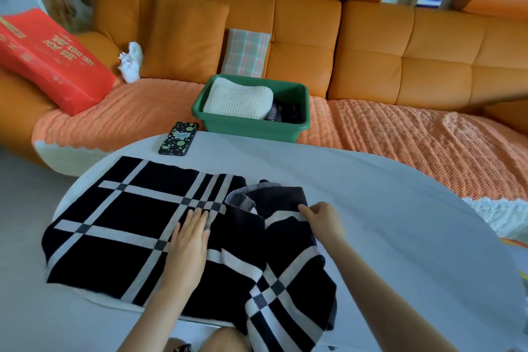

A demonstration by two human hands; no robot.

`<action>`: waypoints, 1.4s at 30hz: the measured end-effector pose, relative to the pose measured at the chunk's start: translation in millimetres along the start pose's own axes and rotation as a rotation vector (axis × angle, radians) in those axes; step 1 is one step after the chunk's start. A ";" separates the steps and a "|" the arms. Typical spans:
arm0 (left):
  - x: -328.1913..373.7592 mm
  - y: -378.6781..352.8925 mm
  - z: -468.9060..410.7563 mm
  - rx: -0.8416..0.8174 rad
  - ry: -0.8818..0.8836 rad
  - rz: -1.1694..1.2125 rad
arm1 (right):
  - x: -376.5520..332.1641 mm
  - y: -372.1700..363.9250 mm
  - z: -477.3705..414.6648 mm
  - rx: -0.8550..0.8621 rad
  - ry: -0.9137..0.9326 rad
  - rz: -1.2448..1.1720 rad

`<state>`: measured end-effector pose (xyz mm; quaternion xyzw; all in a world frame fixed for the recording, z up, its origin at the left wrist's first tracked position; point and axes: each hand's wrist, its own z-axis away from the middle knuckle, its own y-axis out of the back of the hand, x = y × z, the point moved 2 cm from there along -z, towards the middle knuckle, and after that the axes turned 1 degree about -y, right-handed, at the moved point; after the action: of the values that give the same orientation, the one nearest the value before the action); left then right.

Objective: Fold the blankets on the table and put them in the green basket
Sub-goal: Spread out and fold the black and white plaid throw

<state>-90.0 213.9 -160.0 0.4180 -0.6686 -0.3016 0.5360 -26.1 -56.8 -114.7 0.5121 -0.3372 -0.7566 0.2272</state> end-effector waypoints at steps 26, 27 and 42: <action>-2.6 -9.1 -0.4 -0.094 -0.034 -0.283 | 100.9 100.1 -38.6 0.281 -0.043 0.091; -2.1 -8.3 -0.1 -0.099 -0.033 -0.289 | 101.4 93.7 -37.1 0.250 -0.054 0.154; 53.1 -35.4 -5.1 -0.250 -0.157 -0.405 | 85.7 78.3 -49.8 0.312 -0.041 0.016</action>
<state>-80.7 150.7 -164.1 0.4494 -0.5680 -0.5148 0.4587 -11.9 -182.0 -122.2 0.5231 -0.4593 -0.7033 0.1441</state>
